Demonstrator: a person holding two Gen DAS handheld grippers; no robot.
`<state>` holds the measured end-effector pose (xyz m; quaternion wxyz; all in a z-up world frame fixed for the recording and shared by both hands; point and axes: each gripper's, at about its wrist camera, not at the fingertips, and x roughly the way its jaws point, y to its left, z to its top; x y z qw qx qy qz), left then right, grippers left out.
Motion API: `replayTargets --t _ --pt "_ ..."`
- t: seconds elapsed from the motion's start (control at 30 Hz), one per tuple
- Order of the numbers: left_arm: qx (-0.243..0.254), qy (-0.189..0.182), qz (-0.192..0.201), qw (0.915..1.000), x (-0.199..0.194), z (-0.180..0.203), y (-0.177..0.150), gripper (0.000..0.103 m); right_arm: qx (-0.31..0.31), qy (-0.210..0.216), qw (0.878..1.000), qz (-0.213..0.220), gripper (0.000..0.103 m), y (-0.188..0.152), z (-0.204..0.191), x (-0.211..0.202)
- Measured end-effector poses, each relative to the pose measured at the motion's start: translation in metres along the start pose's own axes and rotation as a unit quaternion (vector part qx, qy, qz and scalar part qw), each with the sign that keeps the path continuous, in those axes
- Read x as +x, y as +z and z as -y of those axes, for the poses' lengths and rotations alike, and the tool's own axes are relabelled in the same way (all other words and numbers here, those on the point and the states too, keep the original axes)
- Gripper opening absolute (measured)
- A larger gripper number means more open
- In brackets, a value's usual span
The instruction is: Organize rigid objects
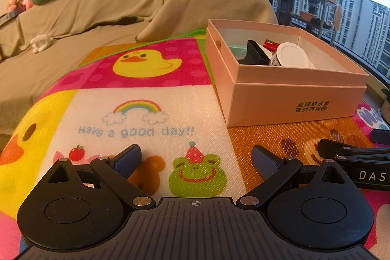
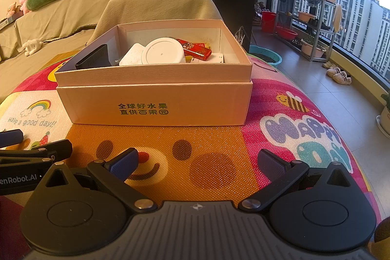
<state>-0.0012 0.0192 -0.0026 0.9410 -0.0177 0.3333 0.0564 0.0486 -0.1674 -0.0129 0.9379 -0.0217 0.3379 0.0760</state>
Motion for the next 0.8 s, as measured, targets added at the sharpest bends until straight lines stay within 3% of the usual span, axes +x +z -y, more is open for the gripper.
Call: replayTargets --t 0.8 --pt "-0.004 -0.002 0.001 1.0000 0.0008 -0.0007 -0.0004 0.100 0.000 0.000 1.000 0.000 0.103 0.0000 0.0000 0.0002"
